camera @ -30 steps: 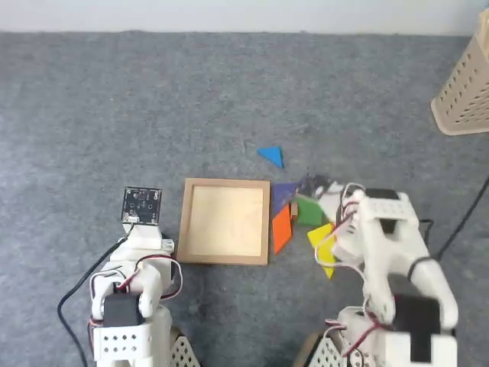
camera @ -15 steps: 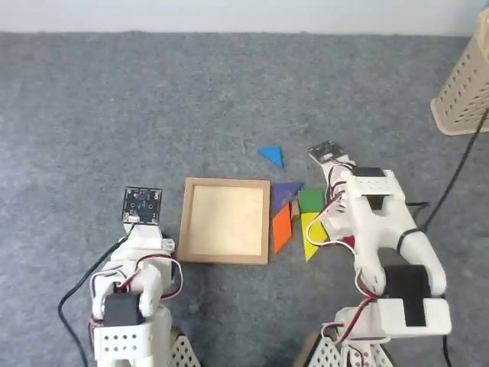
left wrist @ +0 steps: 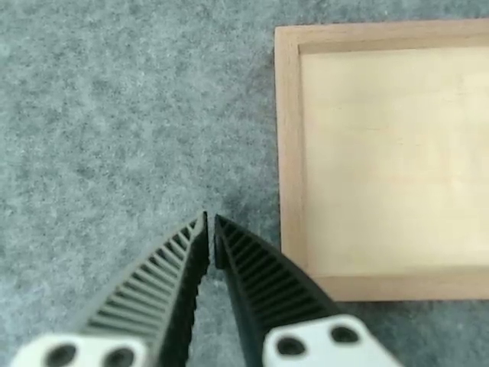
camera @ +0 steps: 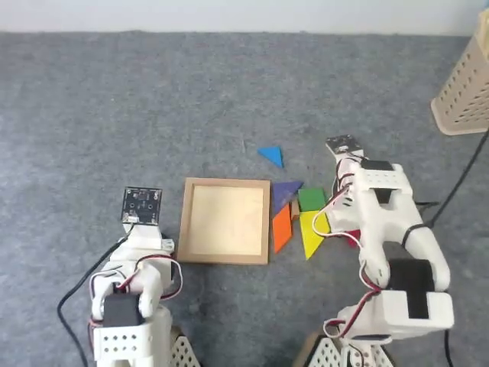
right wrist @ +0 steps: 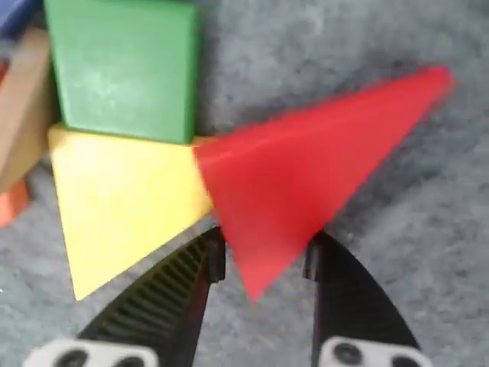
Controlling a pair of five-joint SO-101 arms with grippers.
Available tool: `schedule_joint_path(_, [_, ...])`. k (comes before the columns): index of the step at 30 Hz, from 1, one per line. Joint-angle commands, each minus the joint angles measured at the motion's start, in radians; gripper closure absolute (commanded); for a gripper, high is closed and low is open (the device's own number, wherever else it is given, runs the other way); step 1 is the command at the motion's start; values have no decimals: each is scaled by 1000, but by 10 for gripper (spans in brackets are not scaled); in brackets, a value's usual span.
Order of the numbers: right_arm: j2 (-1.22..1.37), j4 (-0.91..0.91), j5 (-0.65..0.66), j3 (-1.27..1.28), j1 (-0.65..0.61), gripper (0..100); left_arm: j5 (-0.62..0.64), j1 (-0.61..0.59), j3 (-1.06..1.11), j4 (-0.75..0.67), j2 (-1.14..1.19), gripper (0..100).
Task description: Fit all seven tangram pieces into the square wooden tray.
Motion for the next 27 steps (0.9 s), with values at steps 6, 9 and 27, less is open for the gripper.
schedule_joint_path(6, [-41,13,-71,-173,82,768,-3,5,-10,6,-18,983])
schedule_joint_path(9, [16,13,-64,-226,102,768,-3,5,-10,6,-18,983])
schedule_joint_path(27, [108,79,-253,-442,13,764,-3,5,-10,6,-18,983])
